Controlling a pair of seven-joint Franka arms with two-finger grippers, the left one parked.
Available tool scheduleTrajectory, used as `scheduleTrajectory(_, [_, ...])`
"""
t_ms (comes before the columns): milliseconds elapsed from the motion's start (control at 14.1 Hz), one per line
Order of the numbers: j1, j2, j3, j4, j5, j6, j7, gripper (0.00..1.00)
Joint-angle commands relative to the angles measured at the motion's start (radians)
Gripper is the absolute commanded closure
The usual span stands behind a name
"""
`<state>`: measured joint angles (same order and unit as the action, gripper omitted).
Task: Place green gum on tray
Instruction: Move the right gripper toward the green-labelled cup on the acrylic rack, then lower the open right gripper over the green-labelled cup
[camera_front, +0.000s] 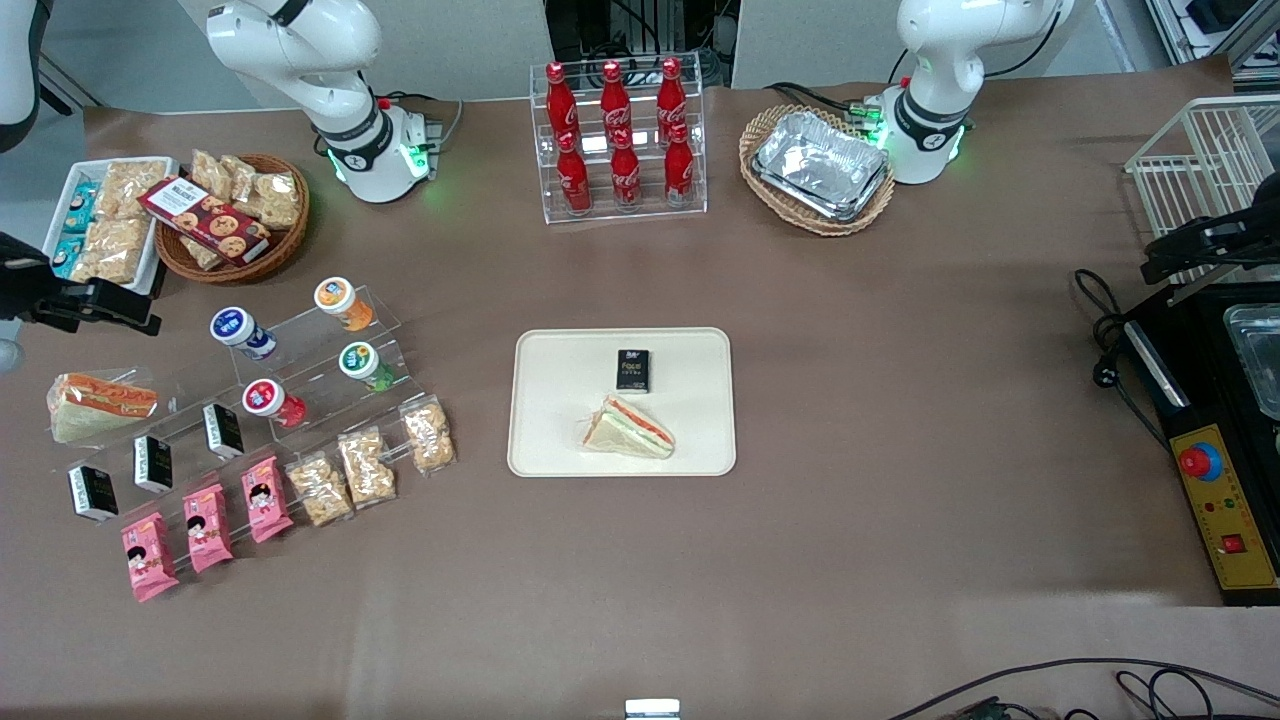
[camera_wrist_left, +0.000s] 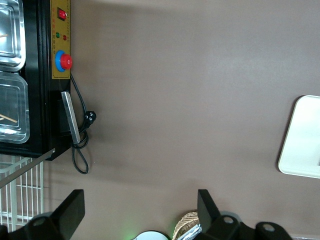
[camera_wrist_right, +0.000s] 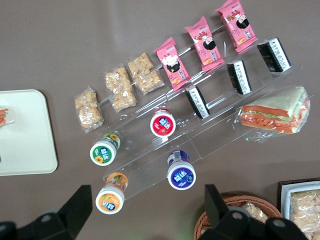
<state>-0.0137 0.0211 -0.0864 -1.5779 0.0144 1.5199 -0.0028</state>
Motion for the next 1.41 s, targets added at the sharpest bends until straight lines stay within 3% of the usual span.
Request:
scheduleTrajectory(0, [-0.009, -0.039, 0.065, -0.072, 0.022, 0.003, 0.006, 0.00])
scheduleTrajectory(212, [-0.011, -0.079, 0.164, -0.125, 0.022, 0.020, 0.136, 0.00])
scheduleTrajectory(424, [-0.012, -0.186, 0.232, -0.300, 0.022, 0.135, 0.176, 0.00])
scheduleTrajectory(636, [-0.011, -0.309, 0.243, -0.485, 0.022, 0.258, 0.175, 0.00])
scheduleTrajectory(919, [-0.011, -0.314, 0.244, -0.520, 0.022, 0.289, 0.173, 0.00])
scheduleTrajectory(1343, [-0.009, -0.262, 0.257, -0.675, 0.022, 0.511, 0.159, 0.00])
